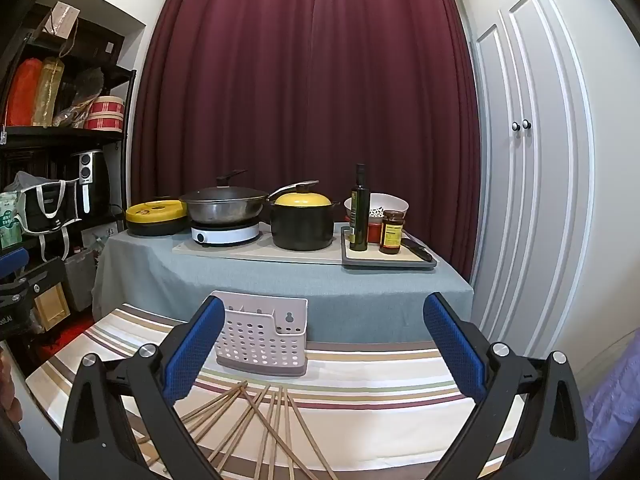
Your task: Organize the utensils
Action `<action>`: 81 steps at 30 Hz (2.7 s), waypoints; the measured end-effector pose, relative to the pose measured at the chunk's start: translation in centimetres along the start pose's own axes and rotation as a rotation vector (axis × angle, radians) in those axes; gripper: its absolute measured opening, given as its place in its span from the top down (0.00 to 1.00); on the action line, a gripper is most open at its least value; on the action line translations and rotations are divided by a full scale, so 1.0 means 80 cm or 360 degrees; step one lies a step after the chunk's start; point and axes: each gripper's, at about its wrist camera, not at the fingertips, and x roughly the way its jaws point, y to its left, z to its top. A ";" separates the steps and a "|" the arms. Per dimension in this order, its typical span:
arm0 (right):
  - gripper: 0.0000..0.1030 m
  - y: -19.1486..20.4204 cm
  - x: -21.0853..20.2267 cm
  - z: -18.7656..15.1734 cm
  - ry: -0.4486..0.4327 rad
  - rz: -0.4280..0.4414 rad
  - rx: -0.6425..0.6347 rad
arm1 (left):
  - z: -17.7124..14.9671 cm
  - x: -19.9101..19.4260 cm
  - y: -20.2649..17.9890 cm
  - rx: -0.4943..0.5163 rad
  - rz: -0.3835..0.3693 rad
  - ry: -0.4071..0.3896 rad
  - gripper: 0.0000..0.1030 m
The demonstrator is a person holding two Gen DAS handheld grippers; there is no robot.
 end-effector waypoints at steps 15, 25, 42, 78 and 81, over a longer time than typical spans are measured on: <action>0.06 0.001 0.000 -0.001 -0.0002 -0.0001 0.0000 | -0.005 0.006 0.010 -0.0007 -0.0002 0.0020 0.04; 0.06 0.002 0.001 -0.002 -0.0003 -0.0001 -0.0001 | -0.006 0.007 0.011 -0.0009 -0.0004 0.0022 0.04; 0.05 0.003 0.001 -0.001 -0.0003 -0.0001 -0.0002 | -0.005 0.007 0.010 -0.0009 -0.0003 0.0025 0.04; 0.06 0.005 0.034 -0.042 0.0084 0.0080 -0.0014 | -0.058 0.056 0.009 0.0030 -0.0062 0.0212 0.04; 0.06 0.002 0.053 -0.068 0.0186 0.0127 -0.0020 | -0.083 0.078 0.015 0.0042 -0.0101 0.0310 0.04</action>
